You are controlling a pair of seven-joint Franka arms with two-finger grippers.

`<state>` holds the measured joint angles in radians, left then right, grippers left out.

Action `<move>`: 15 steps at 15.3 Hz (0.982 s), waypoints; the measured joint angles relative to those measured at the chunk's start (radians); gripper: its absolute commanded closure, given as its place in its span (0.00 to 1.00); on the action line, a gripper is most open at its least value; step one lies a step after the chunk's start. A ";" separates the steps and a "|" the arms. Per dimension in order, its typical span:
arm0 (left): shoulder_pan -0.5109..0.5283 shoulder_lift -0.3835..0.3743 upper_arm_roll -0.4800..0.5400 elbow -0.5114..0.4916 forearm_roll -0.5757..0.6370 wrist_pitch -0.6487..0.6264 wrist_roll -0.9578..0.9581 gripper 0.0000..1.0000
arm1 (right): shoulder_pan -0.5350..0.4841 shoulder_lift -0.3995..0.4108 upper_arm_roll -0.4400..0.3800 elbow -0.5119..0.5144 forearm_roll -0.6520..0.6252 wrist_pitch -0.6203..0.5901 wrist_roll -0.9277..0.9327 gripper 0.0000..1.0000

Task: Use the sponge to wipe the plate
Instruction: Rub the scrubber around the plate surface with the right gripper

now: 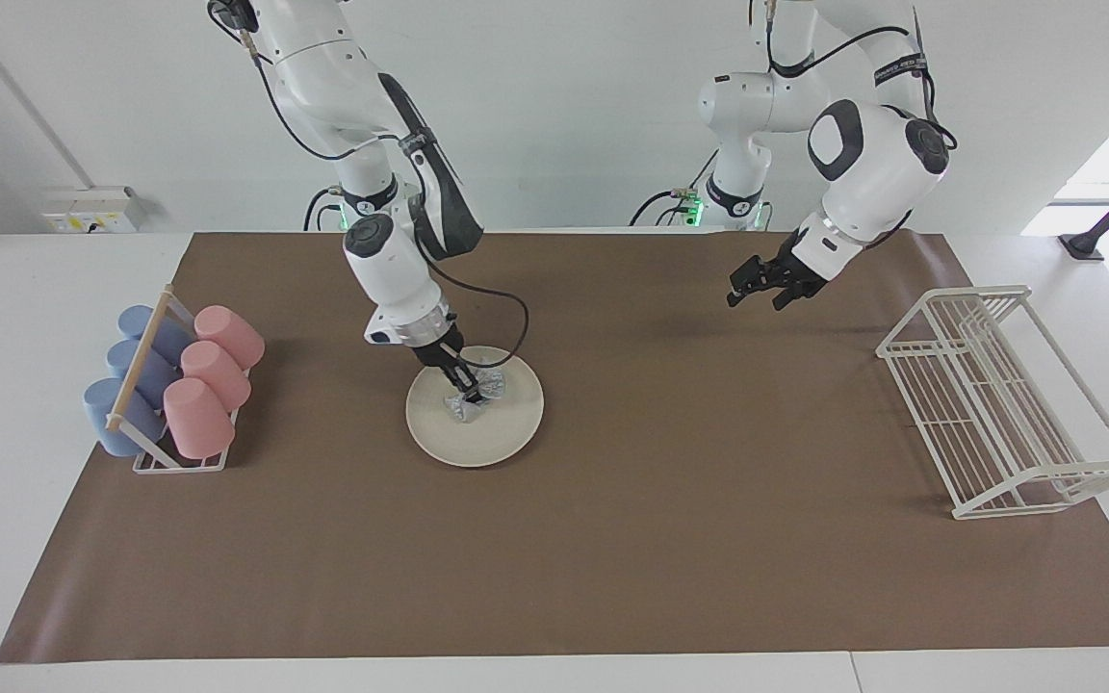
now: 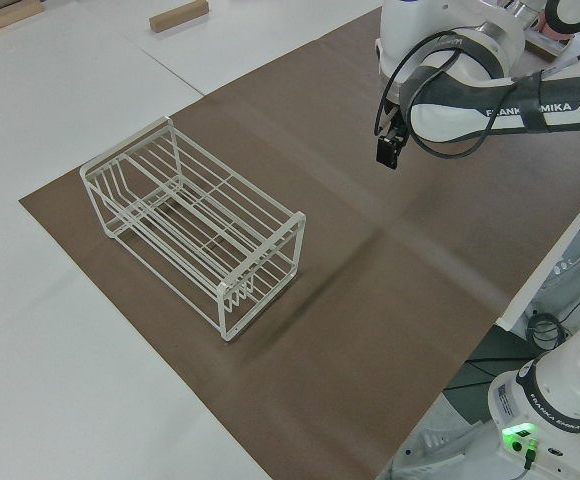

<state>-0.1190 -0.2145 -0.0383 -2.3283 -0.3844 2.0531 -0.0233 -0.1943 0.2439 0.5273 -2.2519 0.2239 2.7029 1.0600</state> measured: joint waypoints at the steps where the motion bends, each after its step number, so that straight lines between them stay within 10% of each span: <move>1: 0.000 0.000 0.000 0.000 0.000 0.000 0.000 0.00 | -0.015 0.001 0.000 0.000 0.000 0.000 -0.023 1.00; 15: 0.001 0.000 0.000 0.000 0.000 0.002 -0.001 0.00 | 0.152 0.001 0.005 0.002 0.000 0.004 0.279 1.00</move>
<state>-0.1179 -0.2145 -0.0383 -2.3283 -0.3844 2.0551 -0.0239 -0.0421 0.2445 0.5321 -2.2503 0.2240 2.7065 1.3392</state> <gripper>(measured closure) 0.000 0.916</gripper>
